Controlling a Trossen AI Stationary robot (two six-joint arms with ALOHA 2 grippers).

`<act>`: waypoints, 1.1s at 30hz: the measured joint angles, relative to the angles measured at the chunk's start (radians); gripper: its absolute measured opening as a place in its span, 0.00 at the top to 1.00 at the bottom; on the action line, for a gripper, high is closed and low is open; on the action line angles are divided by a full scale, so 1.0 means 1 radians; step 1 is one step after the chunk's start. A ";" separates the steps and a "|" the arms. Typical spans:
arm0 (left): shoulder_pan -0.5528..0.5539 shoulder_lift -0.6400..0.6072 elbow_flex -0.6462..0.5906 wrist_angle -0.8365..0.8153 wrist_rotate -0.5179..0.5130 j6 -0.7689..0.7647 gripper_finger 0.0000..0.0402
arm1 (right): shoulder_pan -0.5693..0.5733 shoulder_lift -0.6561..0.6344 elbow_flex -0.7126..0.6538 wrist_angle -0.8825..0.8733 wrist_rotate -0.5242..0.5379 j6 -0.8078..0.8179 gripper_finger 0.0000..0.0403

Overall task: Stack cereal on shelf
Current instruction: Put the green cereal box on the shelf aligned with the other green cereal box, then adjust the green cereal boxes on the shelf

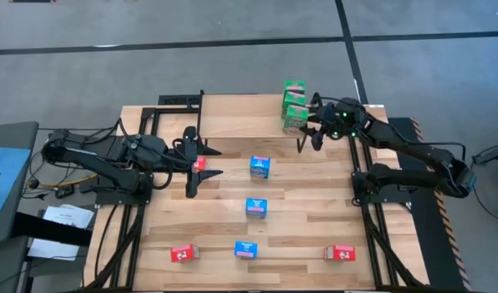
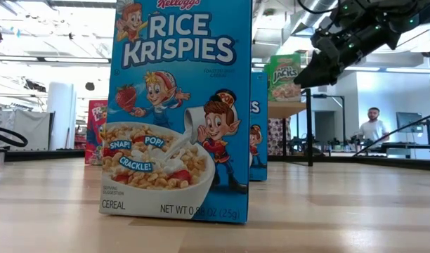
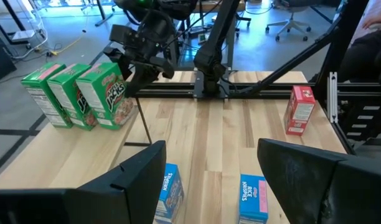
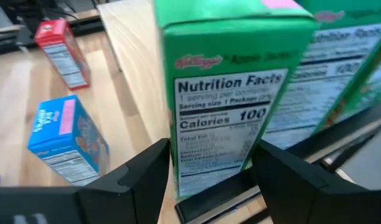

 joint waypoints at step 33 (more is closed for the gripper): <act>0.000 0.000 0.000 0.000 0.000 -0.008 0.40 | 0.014 -0.054 0.001 -0.053 0.058 0.055 0.38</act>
